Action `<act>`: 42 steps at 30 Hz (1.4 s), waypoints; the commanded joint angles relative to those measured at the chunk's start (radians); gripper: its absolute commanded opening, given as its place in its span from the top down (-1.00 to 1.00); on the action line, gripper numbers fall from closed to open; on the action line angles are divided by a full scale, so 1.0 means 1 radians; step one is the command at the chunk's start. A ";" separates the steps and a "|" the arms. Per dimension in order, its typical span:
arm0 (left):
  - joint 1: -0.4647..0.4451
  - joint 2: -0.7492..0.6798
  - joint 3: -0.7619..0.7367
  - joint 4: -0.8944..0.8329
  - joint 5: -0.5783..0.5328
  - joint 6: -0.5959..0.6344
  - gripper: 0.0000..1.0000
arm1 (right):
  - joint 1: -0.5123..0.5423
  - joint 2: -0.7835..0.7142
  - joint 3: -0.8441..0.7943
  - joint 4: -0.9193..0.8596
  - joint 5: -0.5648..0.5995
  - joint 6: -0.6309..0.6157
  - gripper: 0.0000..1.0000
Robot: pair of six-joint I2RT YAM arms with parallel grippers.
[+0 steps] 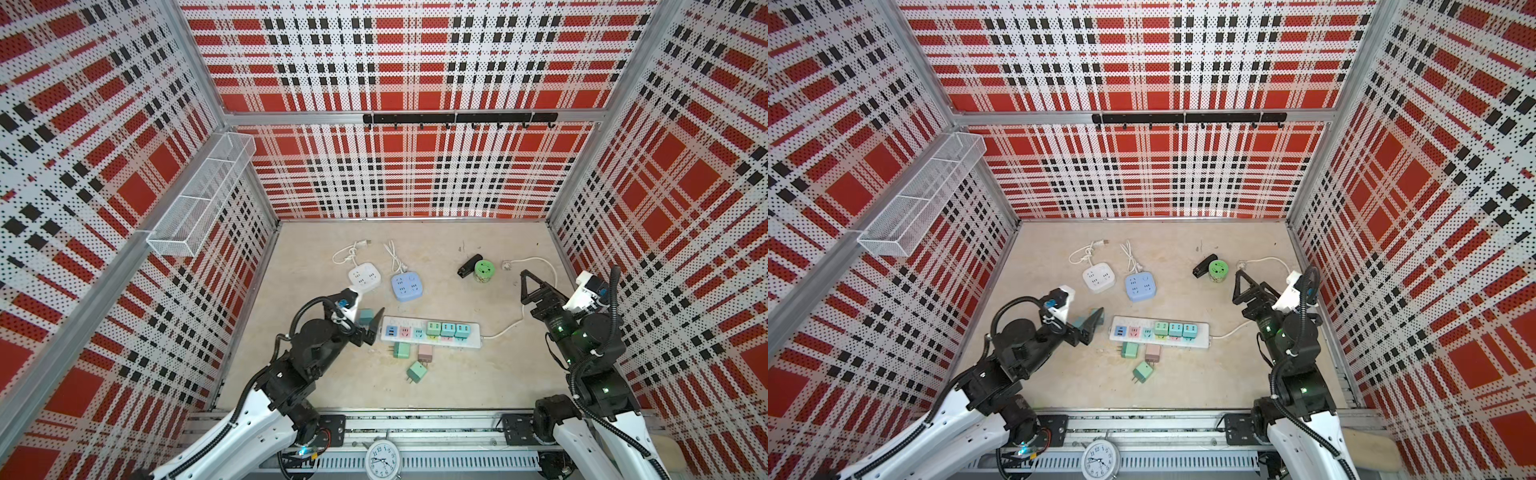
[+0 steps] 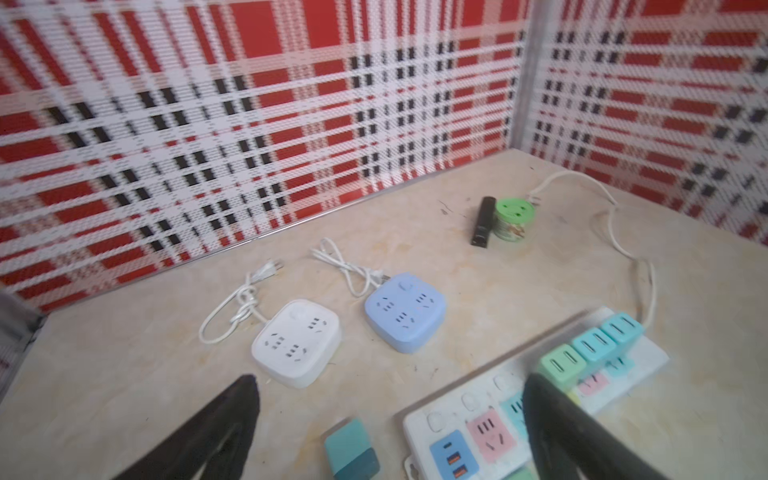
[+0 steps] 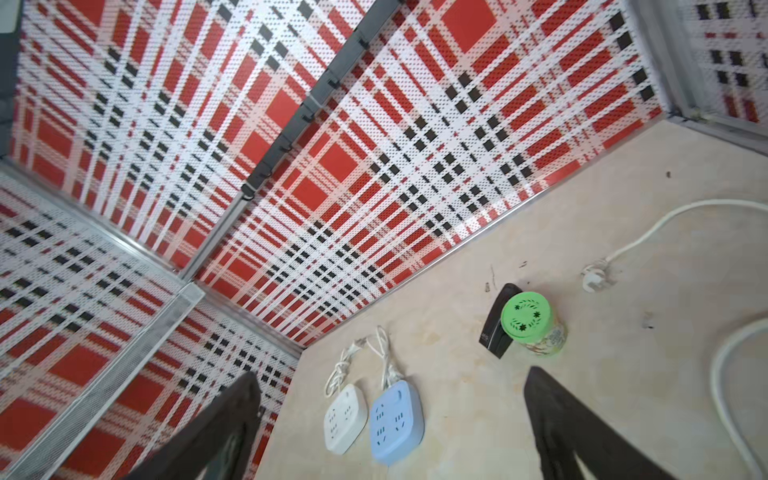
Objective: Insert the plug
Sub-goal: 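Move the left gripper toward the teal adapters while the right reaches for pink, then lower the right gripper and close it on the pink adapter beside the strip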
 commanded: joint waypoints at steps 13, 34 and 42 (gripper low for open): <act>0.409 0.085 -0.303 0.309 -0.071 -0.441 -0.99 | 0.252 0.278 0.178 -0.434 -0.114 -0.179 -0.91; 0.255 0.355 -0.183 0.323 -0.064 -0.323 -0.99 | 0.820 0.702 0.076 -0.319 0.233 0.015 -0.67; 0.254 0.344 -0.188 0.325 -0.060 -0.318 -0.99 | 0.874 0.897 0.186 -0.330 0.247 0.024 -0.60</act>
